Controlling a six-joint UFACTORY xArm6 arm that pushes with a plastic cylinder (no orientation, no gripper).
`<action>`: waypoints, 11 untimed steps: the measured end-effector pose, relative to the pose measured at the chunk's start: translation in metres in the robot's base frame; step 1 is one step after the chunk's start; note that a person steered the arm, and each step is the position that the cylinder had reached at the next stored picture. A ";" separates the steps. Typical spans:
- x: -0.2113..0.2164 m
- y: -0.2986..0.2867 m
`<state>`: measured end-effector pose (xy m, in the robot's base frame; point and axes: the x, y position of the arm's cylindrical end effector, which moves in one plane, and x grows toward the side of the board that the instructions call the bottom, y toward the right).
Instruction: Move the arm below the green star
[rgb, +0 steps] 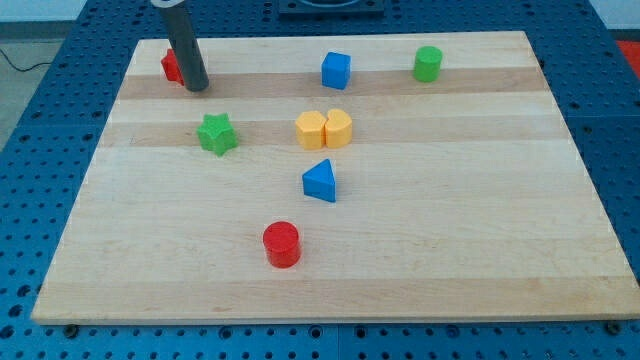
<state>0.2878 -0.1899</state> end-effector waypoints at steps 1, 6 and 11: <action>-0.018 -0.022; 0.098 -0.067; 0.224 0.124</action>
